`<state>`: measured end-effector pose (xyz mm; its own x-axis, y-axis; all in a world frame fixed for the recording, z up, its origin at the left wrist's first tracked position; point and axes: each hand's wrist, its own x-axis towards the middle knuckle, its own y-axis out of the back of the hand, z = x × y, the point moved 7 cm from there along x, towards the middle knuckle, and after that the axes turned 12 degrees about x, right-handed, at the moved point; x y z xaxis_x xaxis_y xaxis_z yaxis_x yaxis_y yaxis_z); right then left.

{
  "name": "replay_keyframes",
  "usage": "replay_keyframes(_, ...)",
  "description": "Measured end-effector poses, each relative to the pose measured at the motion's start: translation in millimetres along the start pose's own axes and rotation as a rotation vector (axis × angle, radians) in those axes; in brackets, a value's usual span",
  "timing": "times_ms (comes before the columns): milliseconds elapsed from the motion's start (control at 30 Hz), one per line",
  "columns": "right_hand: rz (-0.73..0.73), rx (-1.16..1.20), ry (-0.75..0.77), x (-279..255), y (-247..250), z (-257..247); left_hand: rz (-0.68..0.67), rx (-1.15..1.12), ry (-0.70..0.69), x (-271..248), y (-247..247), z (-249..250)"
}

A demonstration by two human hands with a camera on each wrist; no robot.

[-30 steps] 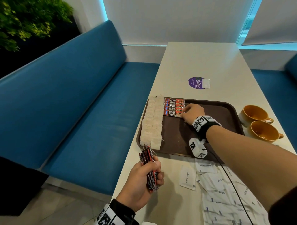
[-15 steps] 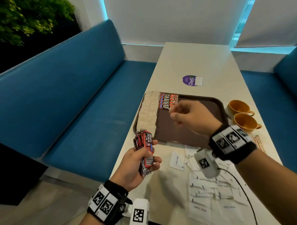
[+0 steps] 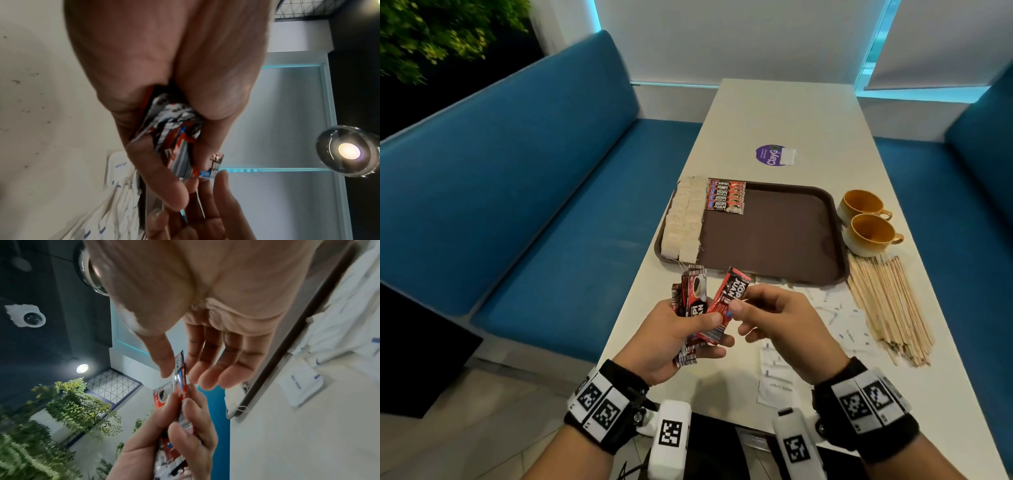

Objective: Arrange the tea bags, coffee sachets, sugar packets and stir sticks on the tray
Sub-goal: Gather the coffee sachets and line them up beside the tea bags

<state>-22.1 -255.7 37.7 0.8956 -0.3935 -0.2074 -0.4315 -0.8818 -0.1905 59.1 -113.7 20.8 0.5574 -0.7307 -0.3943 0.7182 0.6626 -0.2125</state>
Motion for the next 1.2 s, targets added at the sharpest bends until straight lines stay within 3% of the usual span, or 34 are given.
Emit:
replay_keyframes(167, 0.050, 0.032, 0.105, -9.0, -1.6, -2.4, -0.016, -0.018, 0.013, -4.3, -7.5, -5.7)
replay_keyframes(300, 0.080, 0.105, 0.196, -13.8, 2.6, -17.0, 0.102, -0.111, 0.059, -5.8, -1.3, -12.3)
replay_keyframes(433, -0.022, 0.066, 0.234, -14.9, 0.9, -22.1, 0.127, -0.195, 0.063, -8.0, -1.4, -10.7)
replay_keyframes(567, -0.139, -0.001, 0.217, -15.7, -8.5, -19.3, 0.091, -0.165, -0.021, -5.6, -0.8, -3.3)
replay_keyframes(733, -0.156, -0.001, 0.219, -16.9, -10.6, -22.5, 0.071, -0.112, -0.042, -3.4, -1.0, -4.3)
replay_keyframes(900, -0.074, 0.007, 0.195, -15.6, -8.6, -19.6, 0.060, -0.099, -0.089, -4.6, -6.0, 0.1)
replay_keyframes(1033, 0.032, 0.153, 0.160, -12.2, -0.8, -15.4, -0.012, -0.025, -0.056, -5.0, -14.2, -5.4)
replay_keyframes(1200, 0.076, 0.148, 0.205, -12.5, -1.1, -22.4, 0.105, -0.004, -0.090, -0.4, -8.2, -3.6)
